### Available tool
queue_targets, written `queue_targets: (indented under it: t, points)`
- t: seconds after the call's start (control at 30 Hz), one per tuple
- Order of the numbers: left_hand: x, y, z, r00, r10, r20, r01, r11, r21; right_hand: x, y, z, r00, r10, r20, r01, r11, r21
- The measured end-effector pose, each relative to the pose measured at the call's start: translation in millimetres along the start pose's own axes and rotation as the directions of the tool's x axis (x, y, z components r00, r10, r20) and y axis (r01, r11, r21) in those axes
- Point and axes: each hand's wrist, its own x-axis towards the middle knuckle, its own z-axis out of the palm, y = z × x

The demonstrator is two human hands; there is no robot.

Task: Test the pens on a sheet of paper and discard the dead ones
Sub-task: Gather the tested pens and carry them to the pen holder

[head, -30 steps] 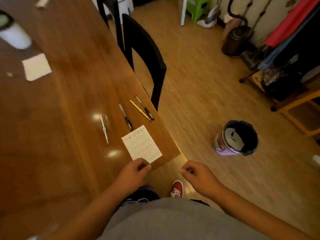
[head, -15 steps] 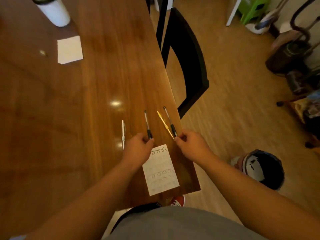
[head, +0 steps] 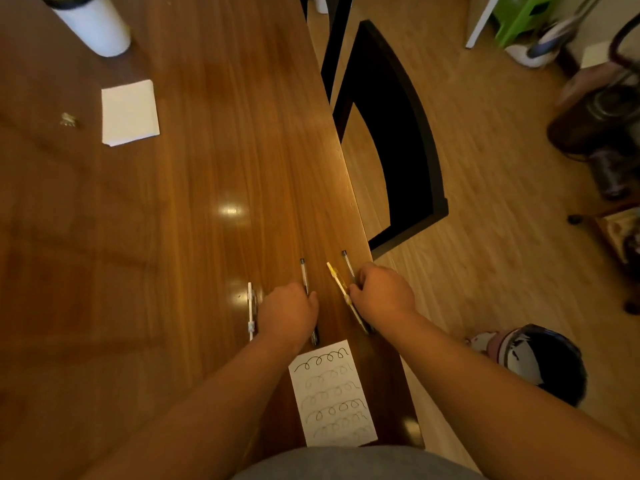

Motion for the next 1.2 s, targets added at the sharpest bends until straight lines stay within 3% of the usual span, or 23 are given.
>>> queue_targets:
  t: [0.23, 0.33, 0.5, 0.67, 0.77, 1.0, 1.2]
  points:
    - [-2, -3, -7, 0.999, 0.037, 0.021, -0.036, 0.998, -0.049, 3, 4, -6, 0.999, 0.028, 0.043, -0.031, 0.998, 0.059]
    - [-12, -9, -9, 0.998, 0.062, 0.008, -0.059, 0.978, -0.2, -8, 12, -14, 0.996, 0.055, 0.065, -0.066, 0.981, 0.182]
    - [-46, -24, -7, 0.997, 0.043, 0.06, 0.0, 0.815, -0.58, -55, 29, -24, 0.986, 0.017, 0.165, -0.102, 0.847, 0.521]
    - [-104, -44, 8, 0.997, -0.037, 0.072, 0.078, 0.662, -0.745, -113, 49, -17, 0.945, -0.03, 0.324, -0.21, 0.705, 0.678]
    - [-152, -54, 21, 0.99, -0.118, 0.081, 0.133, 0.555, -0.821, -149, 64, -5, 0.917, -0.072, 0.393, -0.225, 0.721, 0.655]
    - [-264, -76, 83, 0.931, -0.33, 0.155, 0.254, 0.281, -0.926, -225, 108, 20, 0.861, -0.234, 0.45, -0.06, 0.834, 0.549]
    - [-345, -96, 132, 0.869, -0.472, 0.151, 0.247, 0.148, -0.958, -268, 120, 36, 0.789, -0.345, 0.508, 0.101, 0.889, 0.447]
